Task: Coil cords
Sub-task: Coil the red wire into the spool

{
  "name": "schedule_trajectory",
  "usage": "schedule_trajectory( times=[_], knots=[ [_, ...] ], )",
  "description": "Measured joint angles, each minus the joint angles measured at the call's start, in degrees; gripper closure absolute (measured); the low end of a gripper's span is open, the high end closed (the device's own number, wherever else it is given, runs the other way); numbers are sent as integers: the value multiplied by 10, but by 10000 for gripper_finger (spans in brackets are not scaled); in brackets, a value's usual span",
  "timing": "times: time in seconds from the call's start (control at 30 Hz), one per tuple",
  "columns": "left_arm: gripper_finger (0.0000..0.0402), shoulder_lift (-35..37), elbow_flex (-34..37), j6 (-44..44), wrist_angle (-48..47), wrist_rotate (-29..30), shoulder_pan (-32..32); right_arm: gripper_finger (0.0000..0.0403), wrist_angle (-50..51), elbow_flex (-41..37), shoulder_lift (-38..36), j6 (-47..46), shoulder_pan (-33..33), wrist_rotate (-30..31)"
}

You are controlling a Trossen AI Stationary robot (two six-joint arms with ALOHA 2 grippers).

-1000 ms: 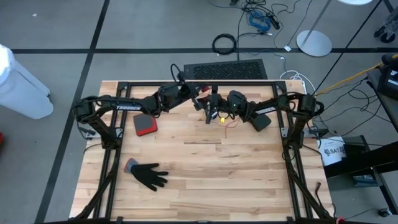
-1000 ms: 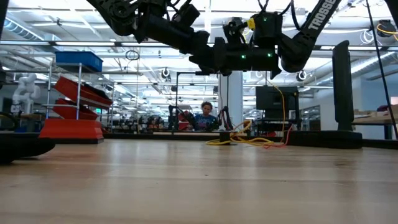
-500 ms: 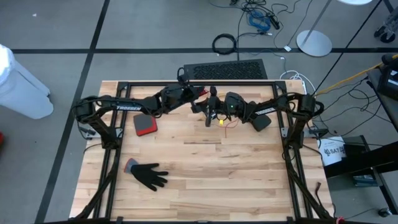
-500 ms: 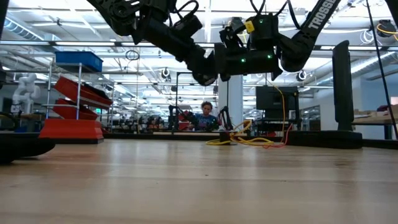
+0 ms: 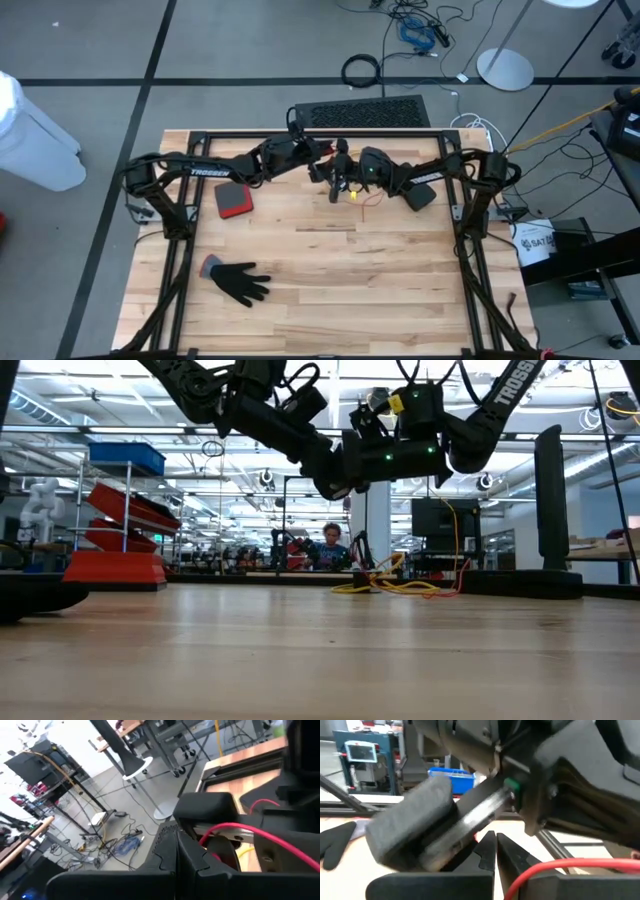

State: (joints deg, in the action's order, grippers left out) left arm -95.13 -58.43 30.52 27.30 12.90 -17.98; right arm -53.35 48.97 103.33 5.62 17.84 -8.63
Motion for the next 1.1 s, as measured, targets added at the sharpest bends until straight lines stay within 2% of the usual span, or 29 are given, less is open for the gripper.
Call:
schedule_trajectory(
  times=[0.4,0.63,0.77,1.1],
  knots=[
    [401,-3,0,-15,11,3,0,403,32,11,-1,3,-1,3],
    [401,-4,-2,-12,6,27,1,403,64,13,-1,2,1,22],
    [401,-4,-4,-14,18,34,2,403,59,13,-1,17,-1,50],
    [401,-4,-3,-43,59,37,0,403,19,12,-1,65,0,72]
  ],
)
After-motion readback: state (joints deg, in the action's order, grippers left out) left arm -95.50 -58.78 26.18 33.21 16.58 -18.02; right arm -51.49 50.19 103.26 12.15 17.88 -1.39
